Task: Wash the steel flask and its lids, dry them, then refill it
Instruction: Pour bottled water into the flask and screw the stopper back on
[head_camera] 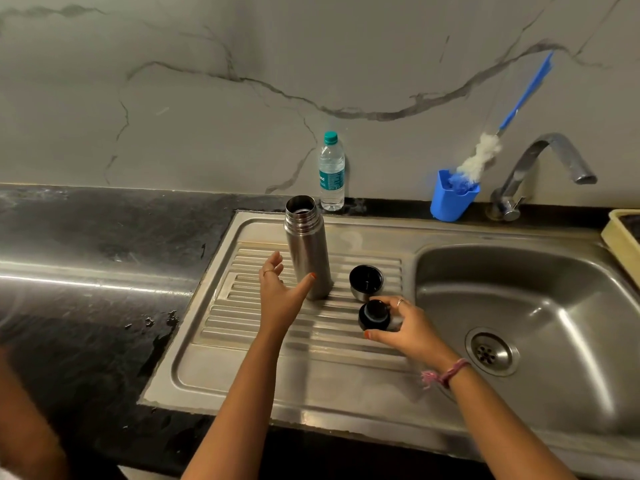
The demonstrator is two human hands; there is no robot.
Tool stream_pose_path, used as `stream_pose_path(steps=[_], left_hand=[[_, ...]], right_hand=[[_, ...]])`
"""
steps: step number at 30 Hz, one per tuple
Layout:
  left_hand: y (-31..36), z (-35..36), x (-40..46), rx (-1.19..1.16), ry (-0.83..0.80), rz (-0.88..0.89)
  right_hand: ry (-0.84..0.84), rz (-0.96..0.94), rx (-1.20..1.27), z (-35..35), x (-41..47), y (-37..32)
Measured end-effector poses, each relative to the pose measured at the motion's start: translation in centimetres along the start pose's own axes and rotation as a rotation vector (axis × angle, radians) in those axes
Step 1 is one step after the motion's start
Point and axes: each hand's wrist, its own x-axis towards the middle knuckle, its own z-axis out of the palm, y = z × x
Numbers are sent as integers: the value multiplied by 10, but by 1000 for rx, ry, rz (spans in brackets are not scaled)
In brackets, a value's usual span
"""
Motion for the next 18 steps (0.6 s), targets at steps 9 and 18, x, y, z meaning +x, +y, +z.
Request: stream_pose_path(steps=[9, 18], left_hand=[[-4, 1, -15, -88, 54, -42], [-4, -11, -14, -163, 186, -100]], right_hand=[[-190, -43, -131, 32, 5, -1], [-272, -104, -168, 54, 13, -7]])
